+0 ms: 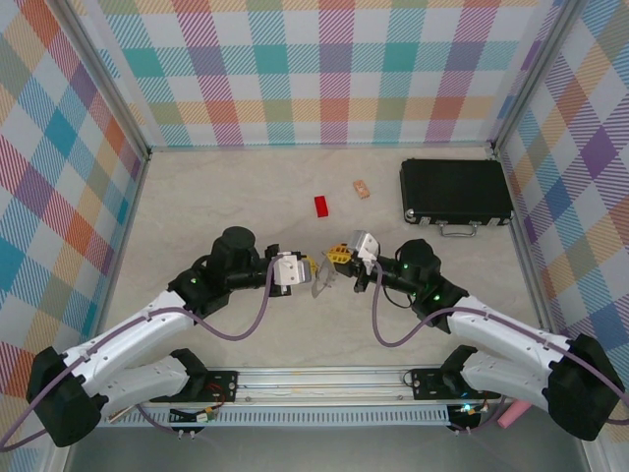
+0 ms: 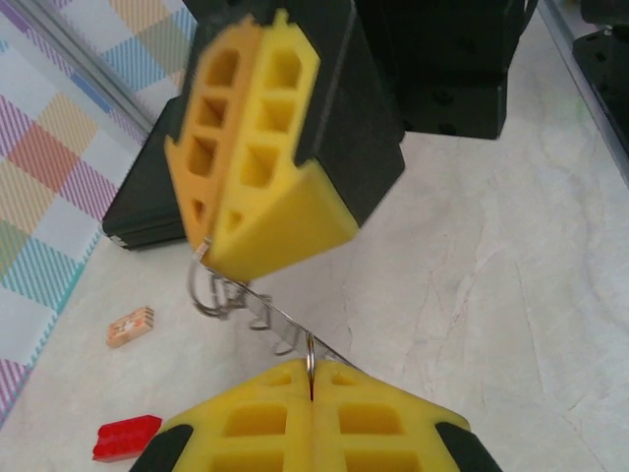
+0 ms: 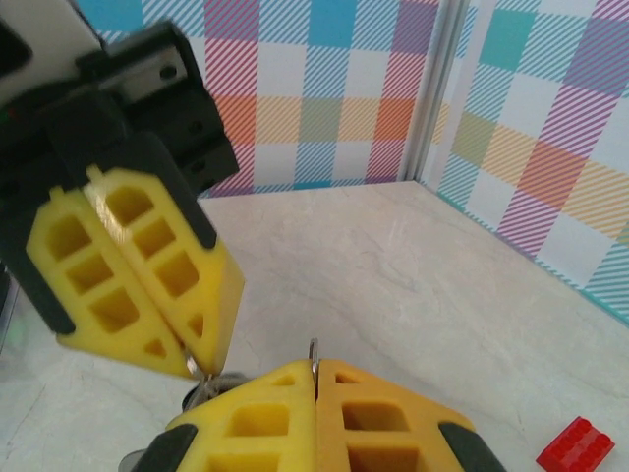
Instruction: Put the keys on the keyring
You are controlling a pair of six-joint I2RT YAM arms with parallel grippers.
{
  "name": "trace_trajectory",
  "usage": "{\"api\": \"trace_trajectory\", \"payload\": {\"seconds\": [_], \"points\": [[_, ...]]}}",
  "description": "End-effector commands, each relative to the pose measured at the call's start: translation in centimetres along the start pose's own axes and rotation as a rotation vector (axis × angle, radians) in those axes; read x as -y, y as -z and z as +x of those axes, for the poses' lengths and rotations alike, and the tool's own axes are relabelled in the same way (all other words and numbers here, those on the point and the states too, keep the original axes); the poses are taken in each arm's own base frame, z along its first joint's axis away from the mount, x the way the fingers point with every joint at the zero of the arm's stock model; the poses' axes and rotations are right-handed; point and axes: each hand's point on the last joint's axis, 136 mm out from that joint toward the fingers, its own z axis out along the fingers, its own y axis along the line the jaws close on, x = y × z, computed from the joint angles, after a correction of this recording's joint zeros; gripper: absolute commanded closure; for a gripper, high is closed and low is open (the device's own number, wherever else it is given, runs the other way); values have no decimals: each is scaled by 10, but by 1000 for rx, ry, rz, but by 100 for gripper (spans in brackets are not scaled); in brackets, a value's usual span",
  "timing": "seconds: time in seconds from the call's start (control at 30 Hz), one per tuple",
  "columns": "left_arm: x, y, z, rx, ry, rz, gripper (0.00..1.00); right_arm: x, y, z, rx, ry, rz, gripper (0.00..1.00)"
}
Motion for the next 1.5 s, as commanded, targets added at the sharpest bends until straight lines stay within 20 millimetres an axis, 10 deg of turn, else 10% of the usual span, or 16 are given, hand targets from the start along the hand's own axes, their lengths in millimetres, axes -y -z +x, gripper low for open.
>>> {"api": "trace_trajectory", "payload": {"seconds": [0.0,1.47], "points": [[-10,7,-9,2,-67,-47,100,-3,-5,-9,2,25,-38,100],[-21,-9,1,-100,-357,-115,100,-16,-18,4,-56,-7,-128,100]]}}
